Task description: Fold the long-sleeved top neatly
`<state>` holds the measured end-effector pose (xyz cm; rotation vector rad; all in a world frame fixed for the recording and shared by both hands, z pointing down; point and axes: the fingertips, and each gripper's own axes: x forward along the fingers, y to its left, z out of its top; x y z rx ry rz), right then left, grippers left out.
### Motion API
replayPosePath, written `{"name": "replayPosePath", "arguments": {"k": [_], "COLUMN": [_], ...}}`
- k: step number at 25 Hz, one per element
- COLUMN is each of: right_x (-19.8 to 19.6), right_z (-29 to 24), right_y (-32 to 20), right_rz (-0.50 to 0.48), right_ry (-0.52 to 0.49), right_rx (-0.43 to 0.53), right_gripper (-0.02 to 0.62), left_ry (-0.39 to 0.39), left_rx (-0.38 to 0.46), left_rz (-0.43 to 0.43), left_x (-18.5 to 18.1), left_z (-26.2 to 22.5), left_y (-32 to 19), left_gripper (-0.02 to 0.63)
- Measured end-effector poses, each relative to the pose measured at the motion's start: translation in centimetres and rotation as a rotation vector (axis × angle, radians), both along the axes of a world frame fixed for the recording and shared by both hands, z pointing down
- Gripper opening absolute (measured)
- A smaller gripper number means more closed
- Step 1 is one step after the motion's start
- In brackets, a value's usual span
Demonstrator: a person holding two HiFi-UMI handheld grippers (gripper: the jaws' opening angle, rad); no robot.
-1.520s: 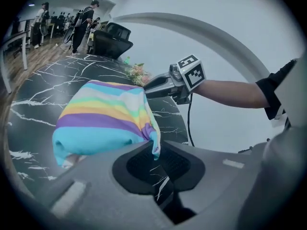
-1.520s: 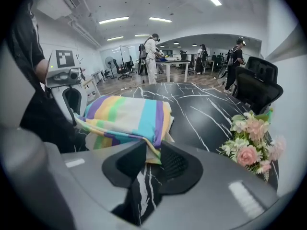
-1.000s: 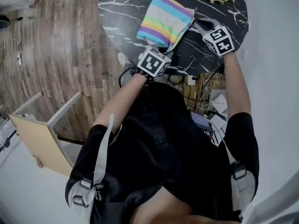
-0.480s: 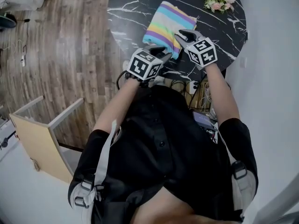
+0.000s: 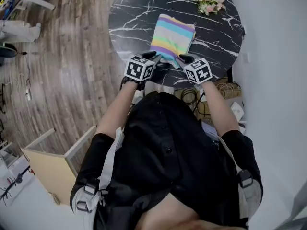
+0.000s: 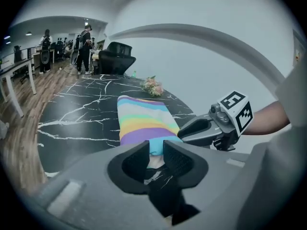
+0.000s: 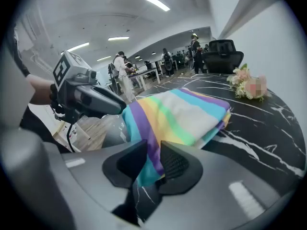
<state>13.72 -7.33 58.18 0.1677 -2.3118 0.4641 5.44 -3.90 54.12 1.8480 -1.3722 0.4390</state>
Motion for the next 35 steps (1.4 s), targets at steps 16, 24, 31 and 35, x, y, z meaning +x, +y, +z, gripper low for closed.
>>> {"name": "replayPosePath", "arguments": {"k": [16,24,31,35], "right_x": [1.3,3.2,2.8,2.4], "right_z": [2.2,-5.6,-13.8,-17.0], "right_y": [1.0,-0.6,-3.4,-3.4], "right_rz": [0.270,0.373,0.494,0.503], "right_ry": [0.074,-0.156,-0.349,-0.425], "right_rx": [0.018,0.089,0.288,0.343], "right_gripper": [0.092,0.084,0.052,0.019], "left_ry": [0.034,0.072,0.012,-0.037], "left_rx": [-0.016,0.164,0.403,0.500], "left_rz": [0.089,0.015,-0.096,-0.110], "left_x": [-0.4,-4.4,-9.4,-10.7], "left_z": [3.3,-3.3,-11.7,-15.3], "left_y": [1.3,1.1,-0.4,0.0], "left_gripper": [0.080,0.080,0.009,0.008]}}
